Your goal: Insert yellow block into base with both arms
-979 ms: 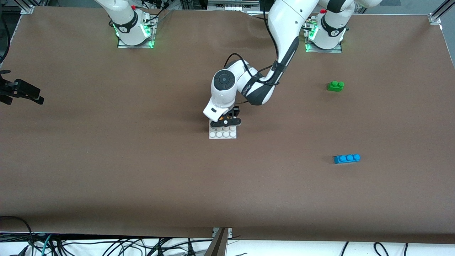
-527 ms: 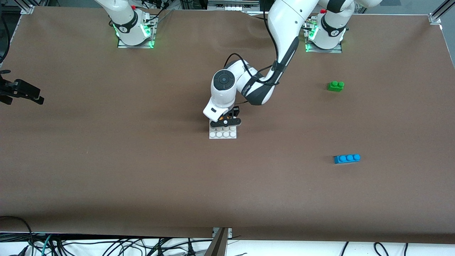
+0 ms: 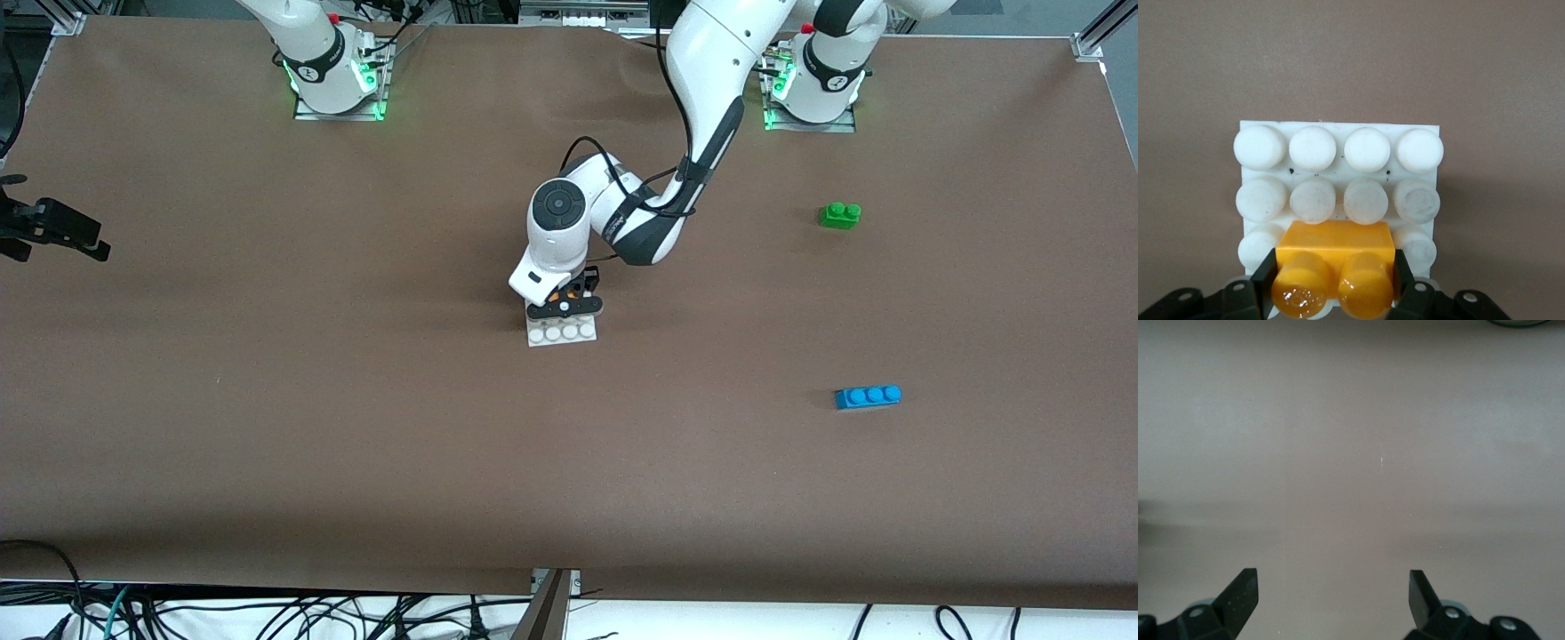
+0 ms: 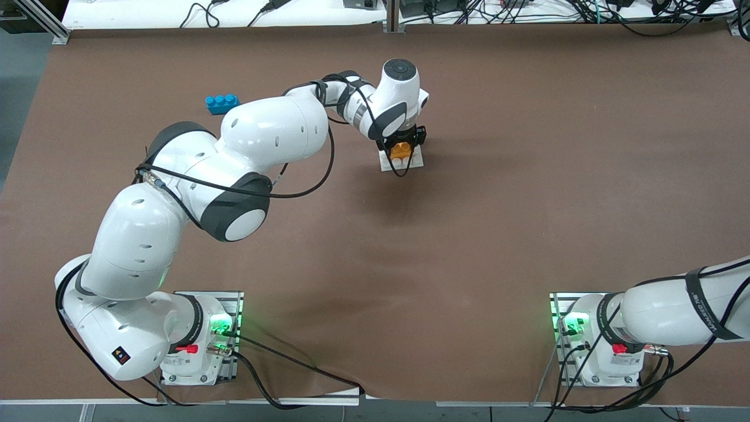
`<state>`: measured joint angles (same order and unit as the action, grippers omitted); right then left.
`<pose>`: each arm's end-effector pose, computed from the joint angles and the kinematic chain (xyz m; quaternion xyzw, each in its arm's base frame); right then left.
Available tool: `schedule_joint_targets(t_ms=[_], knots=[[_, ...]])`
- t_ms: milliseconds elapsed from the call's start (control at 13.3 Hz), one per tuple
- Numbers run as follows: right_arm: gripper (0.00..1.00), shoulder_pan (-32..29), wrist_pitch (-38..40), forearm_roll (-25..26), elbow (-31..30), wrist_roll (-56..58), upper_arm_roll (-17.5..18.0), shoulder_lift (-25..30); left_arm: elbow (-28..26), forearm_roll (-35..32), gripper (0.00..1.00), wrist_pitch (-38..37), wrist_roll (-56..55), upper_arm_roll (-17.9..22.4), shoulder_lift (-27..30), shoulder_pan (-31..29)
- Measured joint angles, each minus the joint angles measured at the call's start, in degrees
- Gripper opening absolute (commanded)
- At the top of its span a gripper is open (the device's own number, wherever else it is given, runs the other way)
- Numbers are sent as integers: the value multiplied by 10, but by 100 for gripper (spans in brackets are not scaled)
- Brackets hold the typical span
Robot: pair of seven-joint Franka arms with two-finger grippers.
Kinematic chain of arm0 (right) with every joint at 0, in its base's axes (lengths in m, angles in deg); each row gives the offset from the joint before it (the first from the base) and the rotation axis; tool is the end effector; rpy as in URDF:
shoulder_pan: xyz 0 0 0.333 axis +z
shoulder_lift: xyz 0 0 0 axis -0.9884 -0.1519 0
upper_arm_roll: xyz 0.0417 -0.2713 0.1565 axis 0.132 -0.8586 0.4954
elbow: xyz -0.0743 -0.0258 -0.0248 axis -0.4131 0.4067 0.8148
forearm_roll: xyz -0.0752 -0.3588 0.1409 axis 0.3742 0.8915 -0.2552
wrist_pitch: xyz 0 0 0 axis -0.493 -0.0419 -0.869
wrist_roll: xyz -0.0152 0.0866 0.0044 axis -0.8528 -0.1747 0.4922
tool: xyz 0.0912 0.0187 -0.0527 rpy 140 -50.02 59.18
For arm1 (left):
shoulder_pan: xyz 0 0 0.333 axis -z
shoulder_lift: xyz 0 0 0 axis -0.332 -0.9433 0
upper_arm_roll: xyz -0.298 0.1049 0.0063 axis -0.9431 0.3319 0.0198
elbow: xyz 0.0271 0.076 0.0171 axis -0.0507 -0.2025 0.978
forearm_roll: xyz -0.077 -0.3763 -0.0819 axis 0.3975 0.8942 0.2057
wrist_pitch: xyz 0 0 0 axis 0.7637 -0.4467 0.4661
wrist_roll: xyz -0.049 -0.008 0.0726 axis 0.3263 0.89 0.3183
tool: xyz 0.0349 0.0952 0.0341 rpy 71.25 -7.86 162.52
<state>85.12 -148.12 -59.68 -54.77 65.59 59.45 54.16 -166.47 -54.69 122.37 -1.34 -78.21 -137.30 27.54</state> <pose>0.5916 -0.0589 0.5935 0.9999 0.0071 0.0140 0.0015 0.4959 -0.5367 0.1970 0.9959 0.0835 -0.0212 0.0273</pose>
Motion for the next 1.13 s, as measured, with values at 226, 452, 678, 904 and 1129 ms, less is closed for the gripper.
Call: schedule_joint_targets(t_ms=[226, 452, 678, 904, 1129], knots=[[100, 0, 0, 0, 0, 0, 0, 0, 3, 13, 100, -1, 0, -1, 0, 1], [100, 0, 0, 0, 0, 0, 0, 0, 15, 17, 100, -12, 0, 1, 13, -2], [100, 0, 0, 0, 0, 0, 0, 0, 23, 17, 100, -63, 0, 5, 61, -18], [100, 0, 0, 0, 0, 0, 0, 0, 18, 17, 100, -118, 0, 6, 130, -58], [100, 0, 0, 0, 0, 0, 0, 0, 9, 17, 100, -203, 22, 6, 198, -100]])
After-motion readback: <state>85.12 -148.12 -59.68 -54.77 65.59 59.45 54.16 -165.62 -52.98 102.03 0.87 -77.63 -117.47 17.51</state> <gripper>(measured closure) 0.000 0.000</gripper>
